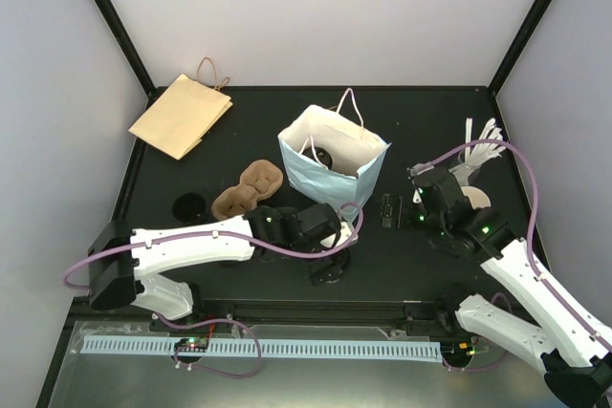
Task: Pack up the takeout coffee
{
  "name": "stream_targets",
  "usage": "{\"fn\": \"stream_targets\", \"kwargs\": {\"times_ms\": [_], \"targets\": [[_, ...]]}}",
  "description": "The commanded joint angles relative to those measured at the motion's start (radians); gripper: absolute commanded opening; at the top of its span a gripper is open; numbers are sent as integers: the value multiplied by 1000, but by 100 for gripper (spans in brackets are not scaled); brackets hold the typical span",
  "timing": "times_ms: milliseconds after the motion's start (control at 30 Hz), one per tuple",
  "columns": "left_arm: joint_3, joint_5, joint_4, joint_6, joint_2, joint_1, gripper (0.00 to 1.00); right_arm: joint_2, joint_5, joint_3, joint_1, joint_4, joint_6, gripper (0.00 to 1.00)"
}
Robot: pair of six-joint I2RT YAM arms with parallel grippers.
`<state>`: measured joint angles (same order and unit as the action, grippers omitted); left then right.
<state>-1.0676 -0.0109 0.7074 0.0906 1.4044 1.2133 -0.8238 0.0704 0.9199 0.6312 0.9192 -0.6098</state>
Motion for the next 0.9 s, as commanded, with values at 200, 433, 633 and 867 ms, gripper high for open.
{"fn": "stream_targets", "kwargs": {"times_ms": [200, 433, 633, 867], "targets": [[-46, -1, -5, 43, 56, 10, 94, -2, 0, -18, -7, 9, 20, 99], [-53, -5, 1, 53, 73, 11, 75, 0, -14, -29, -8, 5, 22, 99], [-55, -8, 11, 62, 86, 11, 77, -17, -85, -38, -7, -8, 75, 99], [-80, -34, 12, 87, -1, 2, 99, -46, -151, -9, -2, 34, 156, 99]]}}
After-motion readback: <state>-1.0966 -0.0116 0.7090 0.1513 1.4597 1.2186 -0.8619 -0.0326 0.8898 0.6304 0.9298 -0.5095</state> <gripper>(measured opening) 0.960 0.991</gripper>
